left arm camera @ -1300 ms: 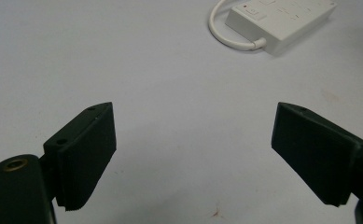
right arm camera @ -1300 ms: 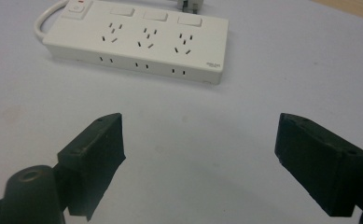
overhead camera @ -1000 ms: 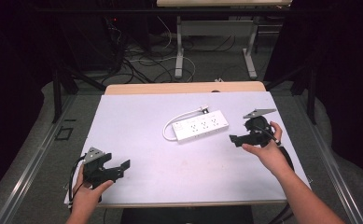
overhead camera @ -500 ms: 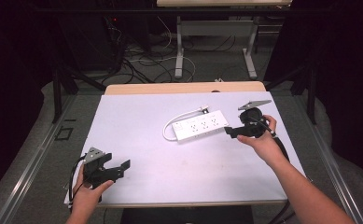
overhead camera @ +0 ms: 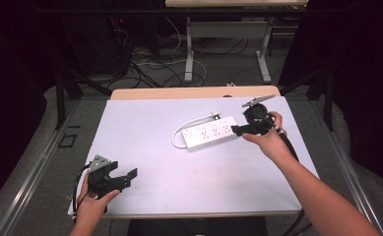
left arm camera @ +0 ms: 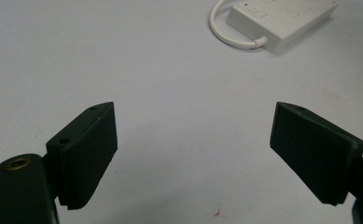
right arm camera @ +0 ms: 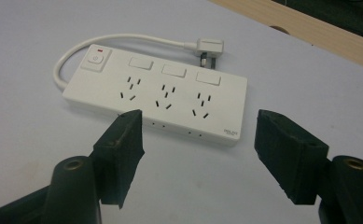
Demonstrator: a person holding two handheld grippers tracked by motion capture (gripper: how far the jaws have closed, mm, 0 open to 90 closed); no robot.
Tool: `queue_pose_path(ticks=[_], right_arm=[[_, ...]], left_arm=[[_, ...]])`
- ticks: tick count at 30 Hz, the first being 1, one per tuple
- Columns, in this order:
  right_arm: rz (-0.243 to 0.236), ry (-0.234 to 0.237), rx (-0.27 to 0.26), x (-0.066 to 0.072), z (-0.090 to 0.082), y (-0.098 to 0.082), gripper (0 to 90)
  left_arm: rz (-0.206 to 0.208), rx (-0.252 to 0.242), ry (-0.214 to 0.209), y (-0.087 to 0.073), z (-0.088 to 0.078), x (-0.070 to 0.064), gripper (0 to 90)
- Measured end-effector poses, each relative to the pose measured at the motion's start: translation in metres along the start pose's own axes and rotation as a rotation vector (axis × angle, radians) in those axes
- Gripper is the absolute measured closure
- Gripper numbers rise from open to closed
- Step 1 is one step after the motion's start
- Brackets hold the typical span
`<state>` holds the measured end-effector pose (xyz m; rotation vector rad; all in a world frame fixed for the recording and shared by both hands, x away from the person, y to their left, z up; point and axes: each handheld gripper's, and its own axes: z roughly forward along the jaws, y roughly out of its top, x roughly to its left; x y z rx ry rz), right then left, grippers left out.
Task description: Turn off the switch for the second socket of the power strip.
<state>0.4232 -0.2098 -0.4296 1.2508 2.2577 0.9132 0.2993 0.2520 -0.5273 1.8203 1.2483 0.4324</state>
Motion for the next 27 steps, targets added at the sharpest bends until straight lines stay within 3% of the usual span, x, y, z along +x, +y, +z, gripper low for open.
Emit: queue_pose_path(ticks=[15,27], right_arm=[[-0.033,-0.013,0.009,0.005,0.015,0.027,32.1],[0.007,0.002,0.018,0.010,0.032,0.046,36.3]], left_arm=[[0.001,0.000,-0.001,0.000,0.000,0.001,15.1],[-0.001,0.005,0.000,0.000,0.000,0.002,15.2]])
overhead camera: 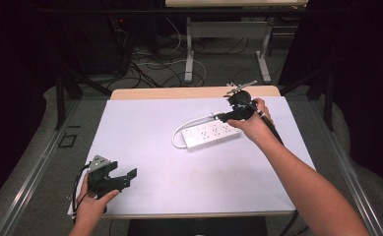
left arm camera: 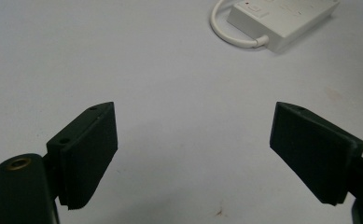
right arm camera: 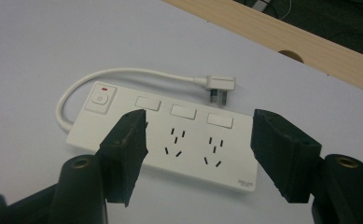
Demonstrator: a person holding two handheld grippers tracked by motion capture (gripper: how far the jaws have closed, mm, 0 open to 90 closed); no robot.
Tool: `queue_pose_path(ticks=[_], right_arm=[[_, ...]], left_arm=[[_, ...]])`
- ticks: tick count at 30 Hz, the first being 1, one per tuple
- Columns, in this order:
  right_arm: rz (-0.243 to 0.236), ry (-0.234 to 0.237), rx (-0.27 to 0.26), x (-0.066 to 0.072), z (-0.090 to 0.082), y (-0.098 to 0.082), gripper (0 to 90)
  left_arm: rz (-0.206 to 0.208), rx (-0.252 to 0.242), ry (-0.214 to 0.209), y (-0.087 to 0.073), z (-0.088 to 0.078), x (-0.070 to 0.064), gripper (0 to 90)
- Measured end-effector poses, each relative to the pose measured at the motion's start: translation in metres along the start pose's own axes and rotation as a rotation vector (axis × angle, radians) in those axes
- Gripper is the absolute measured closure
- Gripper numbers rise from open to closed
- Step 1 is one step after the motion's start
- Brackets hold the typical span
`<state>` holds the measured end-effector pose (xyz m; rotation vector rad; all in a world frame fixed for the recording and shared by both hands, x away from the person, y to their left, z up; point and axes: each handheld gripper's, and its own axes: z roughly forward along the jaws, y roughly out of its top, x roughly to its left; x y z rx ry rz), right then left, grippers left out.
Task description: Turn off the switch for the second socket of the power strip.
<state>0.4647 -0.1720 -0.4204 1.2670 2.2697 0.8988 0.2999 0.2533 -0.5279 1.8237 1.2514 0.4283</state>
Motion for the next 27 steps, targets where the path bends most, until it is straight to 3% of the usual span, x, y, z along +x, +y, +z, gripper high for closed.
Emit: queue_pose_path(ticks=[17,27], right_arm=[[0.146,0.007,0.050,0.008,0.033,0.018,40.5],[0.224,0.025,0.068,0.010,0.047,0.026,47.8]], left_arm=[[-0.003,0.000,-0.004,0.000,0.000,0.001,15.3],[0.003,-0.007,0.002,-0.001,0.000,0.002,15.4]])
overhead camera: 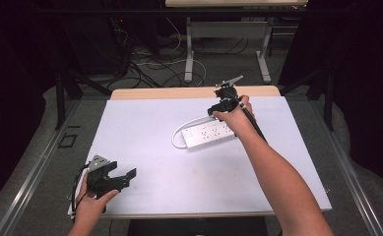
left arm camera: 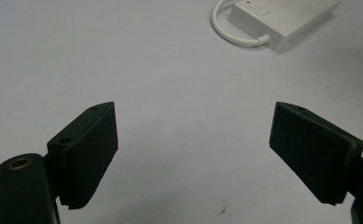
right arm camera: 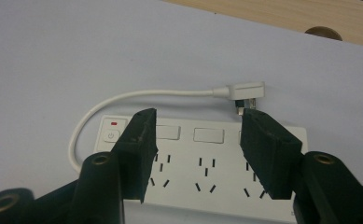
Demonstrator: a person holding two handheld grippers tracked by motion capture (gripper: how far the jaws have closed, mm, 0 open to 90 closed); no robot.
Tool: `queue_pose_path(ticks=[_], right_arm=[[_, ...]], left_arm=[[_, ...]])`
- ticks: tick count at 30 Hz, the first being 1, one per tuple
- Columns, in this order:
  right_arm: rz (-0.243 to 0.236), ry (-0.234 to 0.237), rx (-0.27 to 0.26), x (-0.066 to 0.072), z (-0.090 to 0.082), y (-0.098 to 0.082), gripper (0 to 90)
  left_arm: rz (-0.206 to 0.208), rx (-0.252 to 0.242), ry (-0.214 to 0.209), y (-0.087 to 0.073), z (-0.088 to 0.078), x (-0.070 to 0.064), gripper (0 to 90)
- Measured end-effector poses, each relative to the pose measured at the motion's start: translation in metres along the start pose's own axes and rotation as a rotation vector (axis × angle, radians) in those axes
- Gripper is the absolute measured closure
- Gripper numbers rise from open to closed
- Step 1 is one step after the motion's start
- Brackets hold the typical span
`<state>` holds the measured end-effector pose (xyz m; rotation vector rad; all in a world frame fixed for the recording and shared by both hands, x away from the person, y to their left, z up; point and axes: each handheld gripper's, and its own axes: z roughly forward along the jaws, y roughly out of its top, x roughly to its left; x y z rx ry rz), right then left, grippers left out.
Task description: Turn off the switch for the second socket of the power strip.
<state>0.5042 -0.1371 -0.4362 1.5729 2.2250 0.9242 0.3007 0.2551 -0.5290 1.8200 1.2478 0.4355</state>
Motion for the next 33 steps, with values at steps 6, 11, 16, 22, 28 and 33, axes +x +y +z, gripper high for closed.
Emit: queue_pose_path(ticks=[6,11,16,22,28,33], right_arm=[[0.012,-0.002,0.018,0.000,0.005,0.004,55.6],[0.041,-0.004,0.043,-0.001,0.012,0.005,61.1],[0.037,-0.022,0.062,-0.001,0.020,0.005,62.2],[0.036,-0.049,0.103,-0.004,0.029,0.003,71.1],[0.053,-0.039,0.118,-0.007,0.035,0.003,79.8],[0.057,-0.043,0.122,-0.008,0.040,0.003,83.0]], left_arm=[[0.001,0.001,-0.001,0.000,-0.001,0.001,16.2],[0.002,0.005,-0.002,0.000,0.000,0.001,16.2],[0.001,0.000,-0.001,0.000,0.000,0.001,16.2],[-0.001,-0.001,-0.002,0.000,0.000,0.001,16.2],[-0.002,0.008,-0.007,0.001,0.000,0.002,16.2],[-0.001,0.006,-0.009,0.001,0.000,0.003,16.3]])
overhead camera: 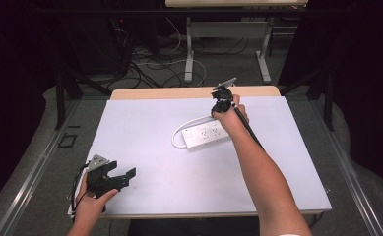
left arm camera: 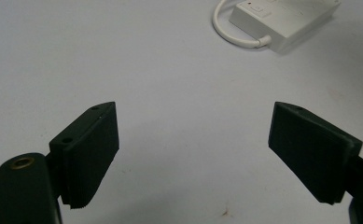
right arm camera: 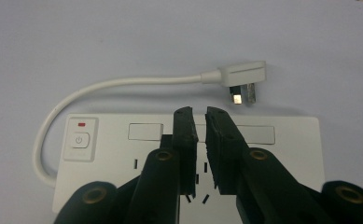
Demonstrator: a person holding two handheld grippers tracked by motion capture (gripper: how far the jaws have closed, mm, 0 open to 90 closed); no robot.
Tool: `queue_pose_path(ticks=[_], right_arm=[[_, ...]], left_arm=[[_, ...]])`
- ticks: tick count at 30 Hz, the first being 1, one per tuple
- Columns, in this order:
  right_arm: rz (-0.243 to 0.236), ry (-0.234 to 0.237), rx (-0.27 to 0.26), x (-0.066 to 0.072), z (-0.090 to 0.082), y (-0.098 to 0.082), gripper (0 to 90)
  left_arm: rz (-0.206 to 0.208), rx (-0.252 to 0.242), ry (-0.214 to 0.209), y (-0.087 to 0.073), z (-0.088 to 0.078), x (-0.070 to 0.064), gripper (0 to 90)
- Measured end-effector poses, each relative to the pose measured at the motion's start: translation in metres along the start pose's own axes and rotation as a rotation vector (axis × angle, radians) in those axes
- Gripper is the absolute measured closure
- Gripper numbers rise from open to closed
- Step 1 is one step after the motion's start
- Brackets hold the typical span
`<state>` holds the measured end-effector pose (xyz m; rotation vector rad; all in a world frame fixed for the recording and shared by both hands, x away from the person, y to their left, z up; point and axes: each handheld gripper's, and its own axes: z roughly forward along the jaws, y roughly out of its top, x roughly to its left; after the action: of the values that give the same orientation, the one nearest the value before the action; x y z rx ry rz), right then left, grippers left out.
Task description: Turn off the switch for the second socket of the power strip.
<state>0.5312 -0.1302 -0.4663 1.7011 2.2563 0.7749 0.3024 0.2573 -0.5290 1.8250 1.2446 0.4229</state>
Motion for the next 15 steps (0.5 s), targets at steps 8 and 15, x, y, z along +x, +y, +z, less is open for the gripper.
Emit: queue_pose_path(ticks=[8,15], right_arm=[[0.016,-0.016,0.023,-0.002,0.013,-0.005,84.9],[0.023,-0.027,0.021,-0.004,0.021,-0.008,86.4]], left_arm=[[-0.006,-0.002,0.000,0.000,0.000,0.001,16.2],[-0.007,-0.002,0.001,0.000,-0.001,0.002,16.3]])
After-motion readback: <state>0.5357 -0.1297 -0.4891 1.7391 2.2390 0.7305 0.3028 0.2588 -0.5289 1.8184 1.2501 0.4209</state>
